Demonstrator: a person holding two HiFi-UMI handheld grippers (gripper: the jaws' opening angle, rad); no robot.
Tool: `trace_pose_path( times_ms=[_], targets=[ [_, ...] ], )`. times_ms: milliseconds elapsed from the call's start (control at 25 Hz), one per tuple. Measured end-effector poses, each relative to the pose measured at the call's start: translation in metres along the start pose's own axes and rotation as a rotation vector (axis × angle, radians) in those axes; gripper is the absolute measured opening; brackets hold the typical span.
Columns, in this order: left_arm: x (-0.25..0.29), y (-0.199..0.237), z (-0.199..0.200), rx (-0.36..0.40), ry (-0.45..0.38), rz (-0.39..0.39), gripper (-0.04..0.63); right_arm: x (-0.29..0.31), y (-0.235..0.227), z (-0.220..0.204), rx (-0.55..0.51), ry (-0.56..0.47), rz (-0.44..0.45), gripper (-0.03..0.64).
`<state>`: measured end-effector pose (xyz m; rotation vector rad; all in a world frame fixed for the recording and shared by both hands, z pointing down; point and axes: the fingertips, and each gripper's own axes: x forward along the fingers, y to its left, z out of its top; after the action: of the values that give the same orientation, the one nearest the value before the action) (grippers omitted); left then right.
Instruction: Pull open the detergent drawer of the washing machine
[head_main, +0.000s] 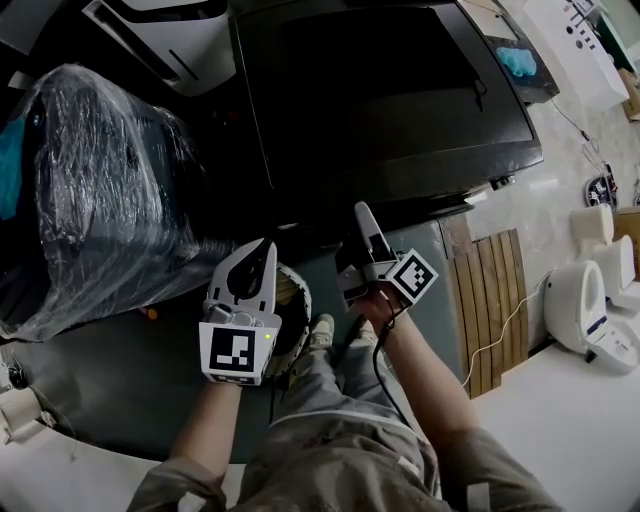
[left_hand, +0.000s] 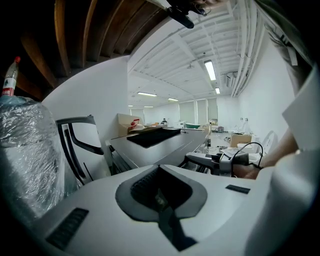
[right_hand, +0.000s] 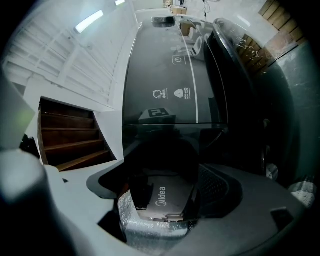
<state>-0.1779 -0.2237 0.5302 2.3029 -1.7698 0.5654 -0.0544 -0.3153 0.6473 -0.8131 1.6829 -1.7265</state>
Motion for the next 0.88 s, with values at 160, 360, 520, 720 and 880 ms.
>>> trace_pose_path(
  times_ms=[160, 360, 520, 720, 880],
  targets=[
    [-0.001, -0.002, 0.001, -0.011, -0.002, -0.001, 0.015, -0.005, 0.001, -0.002, 0.002, 0.002, -0.003, 0.43],
    [-0.004, -0.004, 0.001, -0.012, -0.001, -0.007, 0.015, -0.019, 0.0, -0.006, -0.001, 0.004, -0.004, 0.428],
    [-0.01, -0.006, -0.003, -0.003, 0.007, -0.012, 0.015, -0.035, -0.001, -0.009, 0.003, 0.004, -0.013, 0.428],
    [-0.018, -0.011, -0.01, -0.01, 0.022, -0.021, 0.015, -0.059, -0.001, -0.017, 0.012, 0.015, -0.01, 0.43],
    [-0.023, -0.018, -0.012, -0.014, 0.025, -0.032, 0.015, -0.078, -0.002, -0.021, 0.017, 0.012, -0.019, 0.429]
  ],
)
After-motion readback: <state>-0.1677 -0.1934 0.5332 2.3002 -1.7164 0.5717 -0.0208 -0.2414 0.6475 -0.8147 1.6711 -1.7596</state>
